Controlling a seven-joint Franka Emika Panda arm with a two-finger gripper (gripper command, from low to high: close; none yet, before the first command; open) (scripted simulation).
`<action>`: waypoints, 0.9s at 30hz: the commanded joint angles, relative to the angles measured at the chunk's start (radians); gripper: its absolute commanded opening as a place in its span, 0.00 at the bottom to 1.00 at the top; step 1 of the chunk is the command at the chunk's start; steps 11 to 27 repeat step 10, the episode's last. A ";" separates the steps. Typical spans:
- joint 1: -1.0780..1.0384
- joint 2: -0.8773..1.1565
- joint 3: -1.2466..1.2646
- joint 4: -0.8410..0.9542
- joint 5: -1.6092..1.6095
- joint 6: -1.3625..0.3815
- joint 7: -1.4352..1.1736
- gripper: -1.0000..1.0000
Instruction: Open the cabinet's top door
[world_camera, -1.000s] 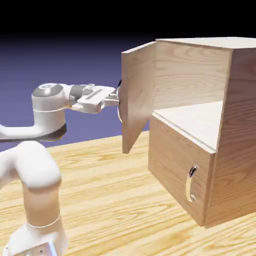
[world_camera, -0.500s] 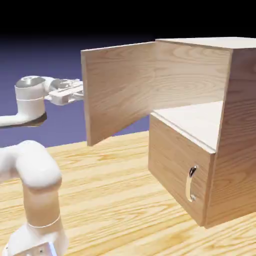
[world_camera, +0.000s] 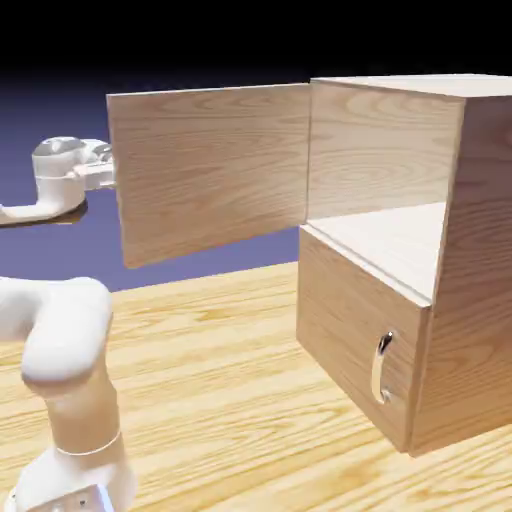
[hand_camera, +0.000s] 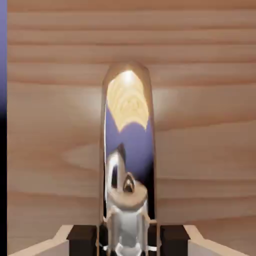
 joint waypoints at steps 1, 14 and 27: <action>-0.031 -0.002 0.015 0.036 0.007 -0.025 -0.006 0.00; -0.302 -0.037 0.116 0.361 0.048 -0.248 -0.070 0.00; -0.302 -0.037 0.116 0.361 0.048 -0.248 -0.070 0.00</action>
